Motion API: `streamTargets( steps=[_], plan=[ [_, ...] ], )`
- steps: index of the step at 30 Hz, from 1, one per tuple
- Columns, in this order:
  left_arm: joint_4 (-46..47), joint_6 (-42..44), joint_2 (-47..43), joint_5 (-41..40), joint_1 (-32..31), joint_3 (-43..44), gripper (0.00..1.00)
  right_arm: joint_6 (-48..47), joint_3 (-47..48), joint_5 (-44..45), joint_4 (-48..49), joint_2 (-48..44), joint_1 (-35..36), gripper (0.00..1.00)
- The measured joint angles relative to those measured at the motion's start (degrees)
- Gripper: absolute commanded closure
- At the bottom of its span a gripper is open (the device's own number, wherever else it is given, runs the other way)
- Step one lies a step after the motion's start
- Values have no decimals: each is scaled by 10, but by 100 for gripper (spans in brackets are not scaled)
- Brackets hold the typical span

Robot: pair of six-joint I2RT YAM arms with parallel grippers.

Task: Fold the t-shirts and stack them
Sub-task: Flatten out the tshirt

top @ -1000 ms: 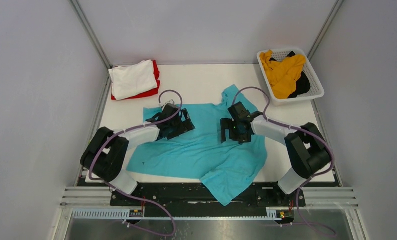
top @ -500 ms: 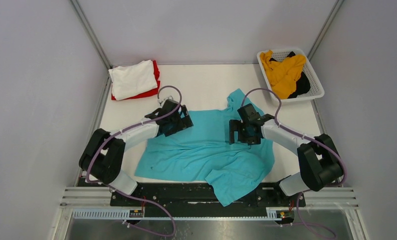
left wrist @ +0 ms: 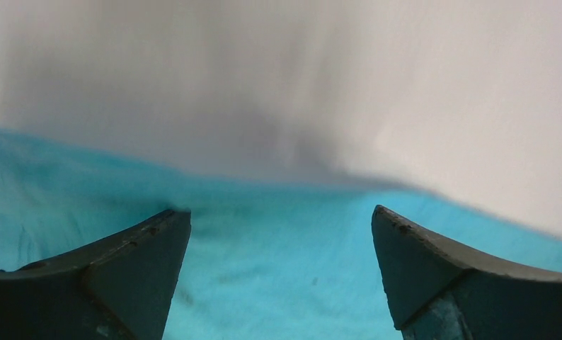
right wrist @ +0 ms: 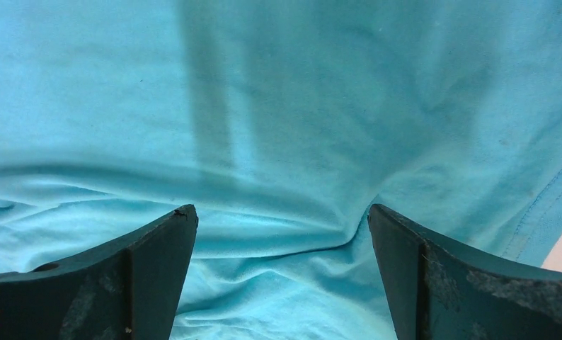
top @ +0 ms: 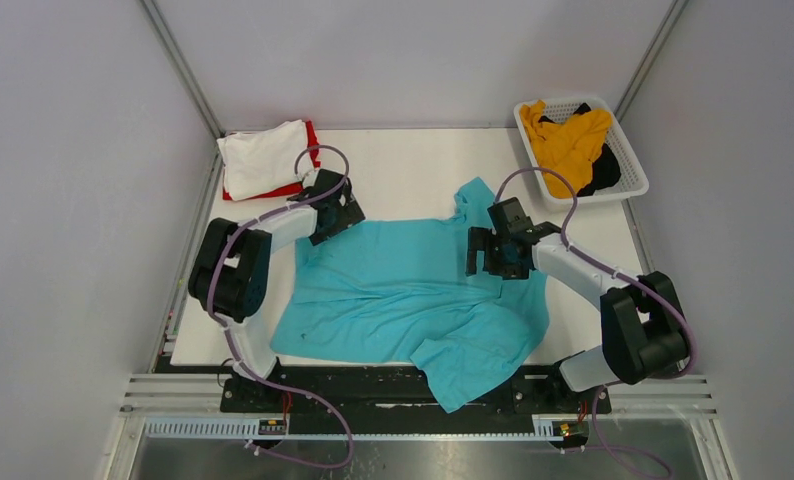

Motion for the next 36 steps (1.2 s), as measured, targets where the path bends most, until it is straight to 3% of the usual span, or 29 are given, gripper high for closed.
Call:
streamTargets(
  steps=[10,14,18,26,36],
  plan=[
    [-36,24,179,-44,81,275,1,3,5,-9,1,7,-27,1],
    [-48,35,188,-48,87,312,1,13,39,-19,5,26,-43,1],
    [-28,39,123,-26,77,220,1,29,106,-42,30,89,-55,0],
    [5,38,-93,12,18,-4,1,57,287,-51,60,264,-60,1],
    [-6,28,-156,30,3,-108,1,106,443,-96,79,407,-60,1]
  ],
)
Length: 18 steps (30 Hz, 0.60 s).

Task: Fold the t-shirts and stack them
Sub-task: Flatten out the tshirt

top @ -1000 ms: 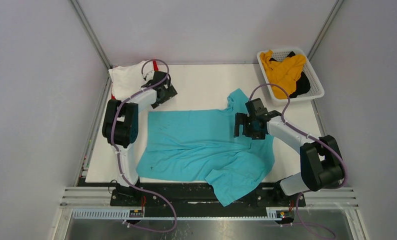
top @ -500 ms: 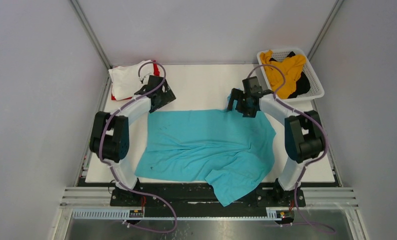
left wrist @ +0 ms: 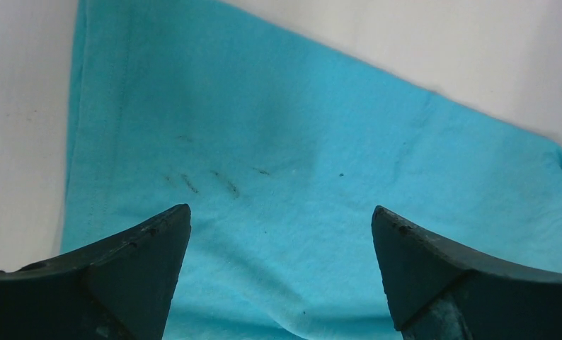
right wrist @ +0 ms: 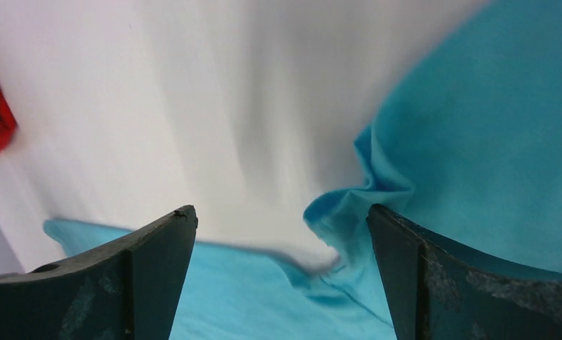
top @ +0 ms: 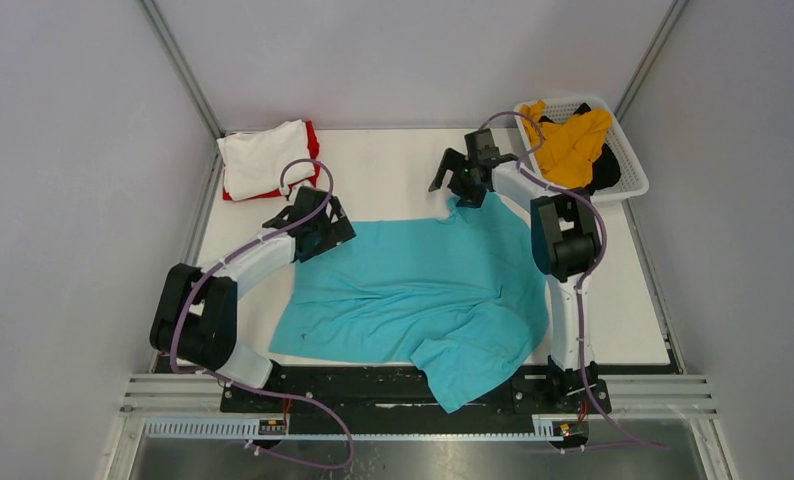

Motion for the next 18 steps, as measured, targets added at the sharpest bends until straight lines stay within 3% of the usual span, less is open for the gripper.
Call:
streamTargets(
  steps=[6,11,14,18],
  plan=[
    [-8,-1,-32,-7,0,-2,1,56,144,-22,0,102,9,1],
    [-14,-1,-36,-7,0,-2,1,67,210,-18,-2,117,19,1],
    [-17,-2,-36,-2,0,-2,1,43,160,-2,-2,77,22,1],
    [-19,-5,-36,15,0,-3,1,-1,-28,25,-24,-53,22,0]
  ],
)
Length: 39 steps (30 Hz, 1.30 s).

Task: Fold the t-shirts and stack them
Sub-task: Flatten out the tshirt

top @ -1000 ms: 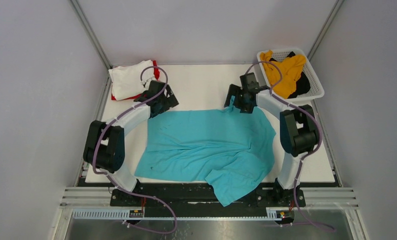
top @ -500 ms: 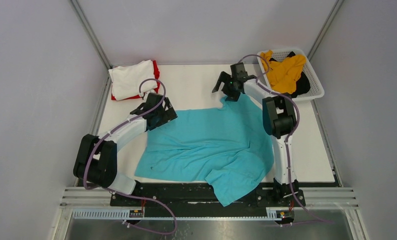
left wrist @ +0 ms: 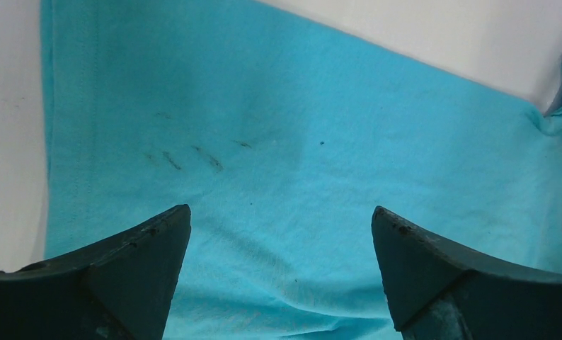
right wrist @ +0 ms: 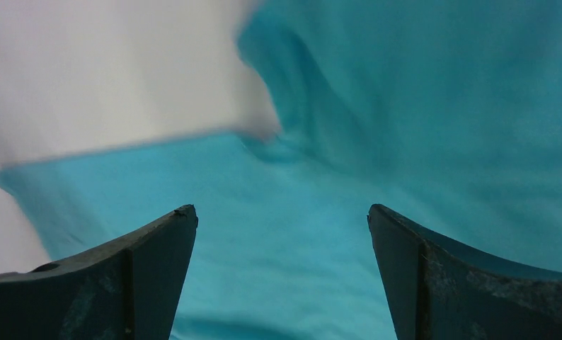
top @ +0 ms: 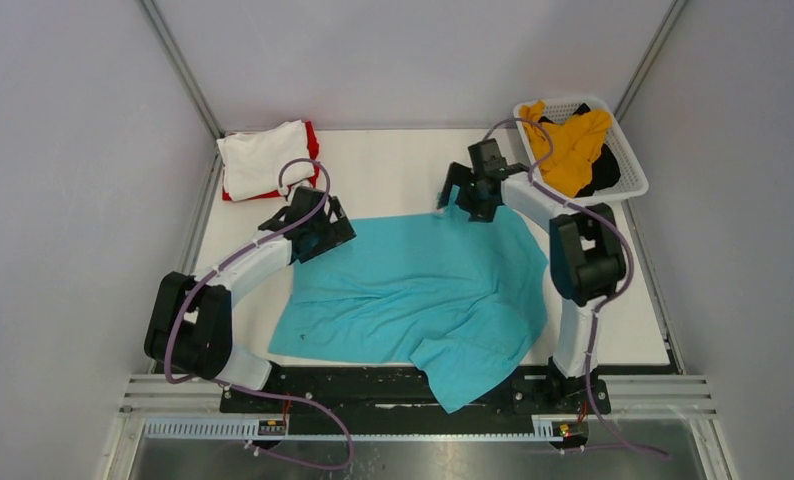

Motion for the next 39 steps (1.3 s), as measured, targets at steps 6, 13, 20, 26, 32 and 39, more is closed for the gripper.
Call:
streamTargets(
  steps=[6,13,20,26,32,39],
  plan=[
    [10,-4,40,24,-9,1,1,-44,-201,52,-64,-156,0,1],
    [21,-7,144,42,-18,64,1,-65,-191,54,-110,-108,-8,1],
    [7,-2,274,34,-17,220,1,-76,-78,36,-148,-28,-54,1],
    [-22,0,365,35,0,353,1,-78,57,-2,-189,60,-88,1],
    [-42,-1,422,49,24,444,1,-81,205,-20,-237,148,-106,1],
    [-51,2,473,61,40,526,1,-101,444,-26,-314,279,-114,1]
  ],
)
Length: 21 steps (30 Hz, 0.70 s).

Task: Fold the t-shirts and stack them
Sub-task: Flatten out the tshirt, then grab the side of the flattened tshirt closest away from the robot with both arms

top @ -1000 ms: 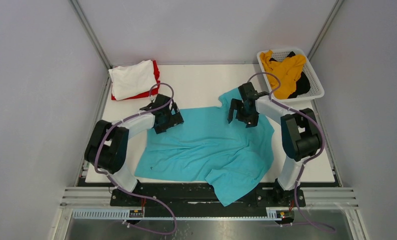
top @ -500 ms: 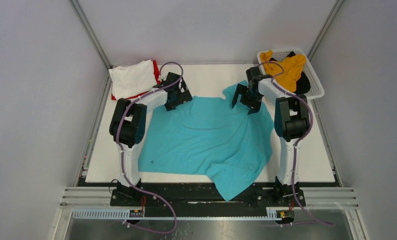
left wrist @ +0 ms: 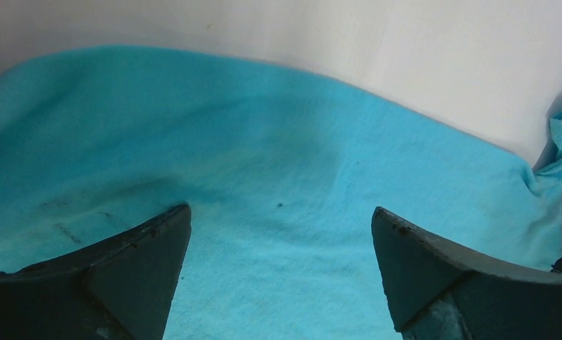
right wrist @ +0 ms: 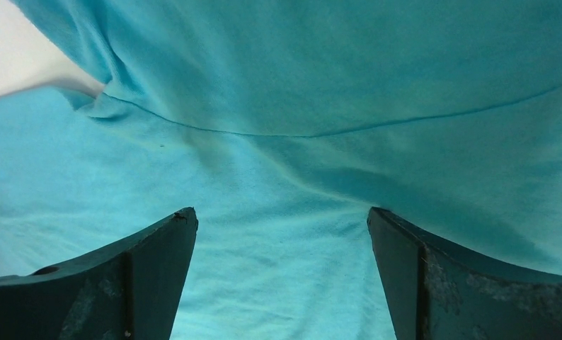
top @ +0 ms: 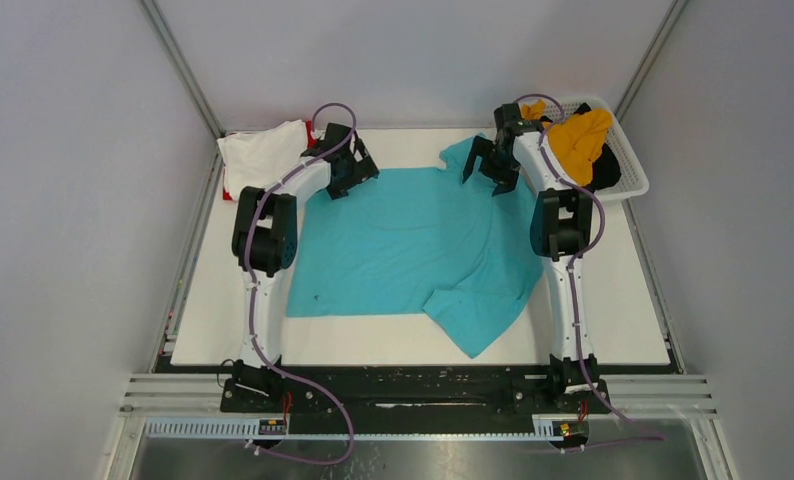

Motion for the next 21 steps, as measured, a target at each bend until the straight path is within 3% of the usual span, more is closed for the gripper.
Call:
streamTargets(
  steps=[5,9,11,15,17,21],
  plan=[
    [-11,19,-1,10,0,6,1,-25,7,15,-18,-2,1,0],
    [-19,52,-66,-9,-10,-49,1,-51,-143,39,9,-107,6,1],
    [4,65,-156,-21,-16,-139,1,-57,-255,48,44,-196,12,1],
    [37,74,-422,-35,-26,-350,1,-54,-513,61,150,-447,33,1],
    [50,70,-512,-40,-25,-411,1,-41,-626,55,208,-564,43,1],
    [48,31,-648,-61,-21,-539,1,-17,-776,53,282,-687,42,1]
  ],
)
